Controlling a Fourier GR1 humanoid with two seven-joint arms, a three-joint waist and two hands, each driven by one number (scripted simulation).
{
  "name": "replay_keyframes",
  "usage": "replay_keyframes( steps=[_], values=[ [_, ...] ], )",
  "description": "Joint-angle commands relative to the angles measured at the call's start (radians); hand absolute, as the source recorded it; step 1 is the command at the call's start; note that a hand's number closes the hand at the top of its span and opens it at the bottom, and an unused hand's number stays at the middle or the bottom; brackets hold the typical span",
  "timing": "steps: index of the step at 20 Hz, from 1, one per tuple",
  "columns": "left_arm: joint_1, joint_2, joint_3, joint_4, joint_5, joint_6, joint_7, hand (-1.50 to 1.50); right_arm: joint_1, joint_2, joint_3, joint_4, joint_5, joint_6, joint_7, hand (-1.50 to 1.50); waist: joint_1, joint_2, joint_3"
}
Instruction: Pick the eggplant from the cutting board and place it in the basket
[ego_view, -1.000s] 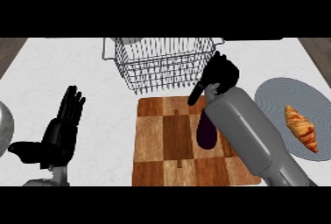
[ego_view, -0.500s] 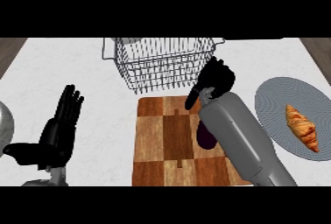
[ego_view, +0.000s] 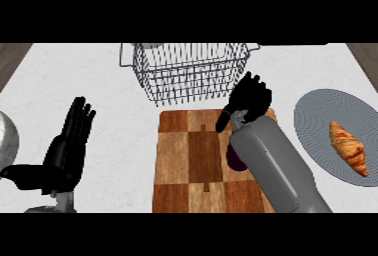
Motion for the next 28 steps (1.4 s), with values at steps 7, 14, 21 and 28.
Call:
replay_keyframes(
  steps=[7,14,21,28],
  values=[
    [0.026,-0.028,-0.025,-0.002,-0.014,-0.011,-0.035,0.00,0.090,0.015,0.005,-0.078,0.054,0.057,0.234,-1.50,0.001,0.003,0.001],
    [-0.010,-0.035,-0.027,0.011,-0.031,0.004,0.000,0.00,0.113,0.015,0.001,-0.069,0.047,0.064,0.234,-1.50,0.011,0.008,0.000],
    [-0.055,-0.036,-0.001,0.045,-0.032,0.004,0.007,0.00,0.170,0.015,0.015,-0.133,0.026,0.069,0.234,-1.50,0.004,0.009,0.001],
    [0.013,-0.040,-0.036,-0.035,-0.048,-0.003,0.018,0.00,0.208,0.015,0.022,-0.107,0.029,0.004,0.234,-1.50,0.018,0.009,0.002]
  ],
)
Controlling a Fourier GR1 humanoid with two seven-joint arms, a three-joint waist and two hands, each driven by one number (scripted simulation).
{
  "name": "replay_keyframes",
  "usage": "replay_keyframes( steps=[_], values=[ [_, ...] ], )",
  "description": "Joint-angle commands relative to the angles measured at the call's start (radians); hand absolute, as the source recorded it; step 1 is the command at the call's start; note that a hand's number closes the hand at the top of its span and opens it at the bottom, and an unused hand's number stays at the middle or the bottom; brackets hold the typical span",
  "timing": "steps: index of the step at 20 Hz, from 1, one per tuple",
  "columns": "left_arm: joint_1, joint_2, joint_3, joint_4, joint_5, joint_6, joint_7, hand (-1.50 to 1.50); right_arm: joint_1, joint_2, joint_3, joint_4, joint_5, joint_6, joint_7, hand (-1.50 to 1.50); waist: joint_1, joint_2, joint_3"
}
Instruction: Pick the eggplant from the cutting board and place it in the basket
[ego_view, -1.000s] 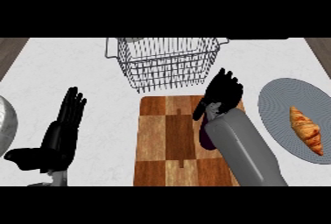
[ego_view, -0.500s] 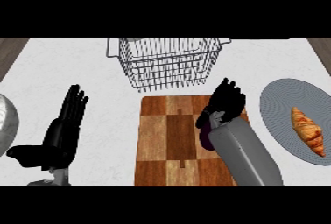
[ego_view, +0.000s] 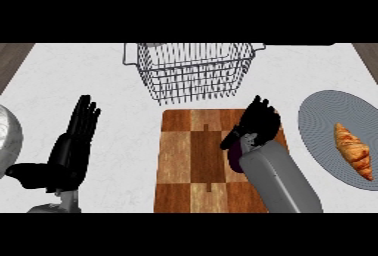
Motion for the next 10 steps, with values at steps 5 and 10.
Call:
replay_keyframes(
  steps=[5,10],
  values=[
    [-0.004,-0.013,-0.012,-0.027,-0.015,0.005,0.022,0.00,0.018,0.012,0.064,0.020,-0.007,-0.045,0.234,-1.50,0.006,0.003,0.001],
    [0.016,-0.003,0.012,-0.022,0.006,-0.025,-0.008,0.00,0.049,0.012,0.051,0.024,-0.007,-0.054,0.234,-1.50,0.003,0.003,0.001]
  ],
)
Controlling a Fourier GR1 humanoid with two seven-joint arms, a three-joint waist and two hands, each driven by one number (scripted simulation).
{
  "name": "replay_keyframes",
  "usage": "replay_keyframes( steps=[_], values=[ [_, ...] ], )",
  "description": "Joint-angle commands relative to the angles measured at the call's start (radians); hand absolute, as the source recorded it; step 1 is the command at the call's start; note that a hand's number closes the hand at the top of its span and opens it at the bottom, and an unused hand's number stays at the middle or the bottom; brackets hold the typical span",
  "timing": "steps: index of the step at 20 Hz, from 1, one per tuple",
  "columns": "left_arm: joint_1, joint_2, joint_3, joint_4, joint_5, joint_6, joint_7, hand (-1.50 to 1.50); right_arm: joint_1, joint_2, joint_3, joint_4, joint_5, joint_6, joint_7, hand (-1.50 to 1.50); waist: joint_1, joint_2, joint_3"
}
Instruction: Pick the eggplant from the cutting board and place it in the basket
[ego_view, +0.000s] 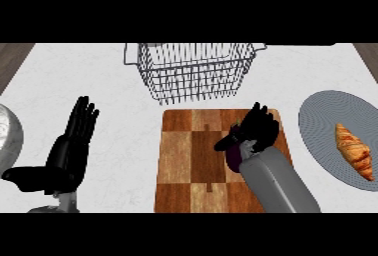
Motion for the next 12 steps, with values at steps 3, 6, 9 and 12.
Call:
replay_keyframes(
  steps=[3,6,9,12],
  values=[
    [-0.026,0.003,0.018,-0.003,0.005,-0.002,0.032,0.00,0.032,0.012,0.017,-0.021,0.020,-0.010,0.233,-1.50,-0.011,0.000,0.001],
    [-0.061,-0.015,-0.003,-0.017,-0.027,0.031,0.067,0.00,-0.072,0.012,0.019,0.067,-0.045,-0.019,0.233,1.50,0.008,0.004,0.001],
    [-0.004,0.000,0.008,-0.012,-0.011,-0.008,0.024,0.00,-0.012,0.012,0.084,0.065,-0.058,0.043,0.194,1.50,0.007,0.004,0.001],
    [-0.024,-0.005,0.014,-0.015,-0.011,-0.004,0.039,0.00,0.027,0.011,0.048,0.084,-0.027,0.029,0.111,1.50,-0.001,0.004,0.001]
  ],
)
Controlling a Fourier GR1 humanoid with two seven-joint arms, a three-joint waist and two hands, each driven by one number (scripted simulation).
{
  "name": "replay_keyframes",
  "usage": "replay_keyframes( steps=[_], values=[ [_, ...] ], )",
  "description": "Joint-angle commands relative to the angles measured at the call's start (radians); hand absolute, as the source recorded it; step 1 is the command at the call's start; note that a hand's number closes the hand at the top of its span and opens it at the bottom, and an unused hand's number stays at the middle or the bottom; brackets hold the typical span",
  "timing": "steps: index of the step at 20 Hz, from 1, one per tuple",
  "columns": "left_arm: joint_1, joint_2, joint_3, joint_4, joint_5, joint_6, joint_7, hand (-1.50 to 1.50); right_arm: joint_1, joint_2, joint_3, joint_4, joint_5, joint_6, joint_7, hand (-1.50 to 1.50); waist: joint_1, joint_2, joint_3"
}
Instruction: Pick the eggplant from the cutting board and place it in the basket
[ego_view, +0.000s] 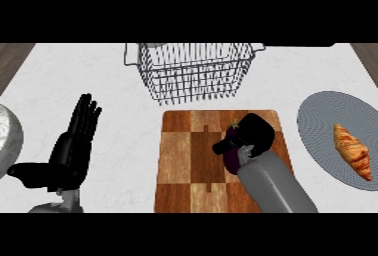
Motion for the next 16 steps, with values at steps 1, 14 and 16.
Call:
replay_keyframes(
  steps=[1,14,16],
  values=[
    [-0.025,0.004,0.007,0.007,0.001,-0.009,0.027,0.00,-0.064,0.014,0.000,0.075,-0.019,0.073,0.180,1.50,0.003,0.012,0.004],
    [-0.061,-0.024,-0.035,0.049,-0.005,-0.059,-0.017,0.00,-0.167,0.014,0.358,0.091,-0.082,-0.015,-0.138,1.50,0.120,0.035,0.006],
    [-0.090,-0.023,-0.047,0.043,-0.002,-0.076,-0.008,0.00,-0.217,0.014,0.432,0.078,-0.083,0.012,-0.264,1.50,0.179,0.048,0.006]
  ],
)
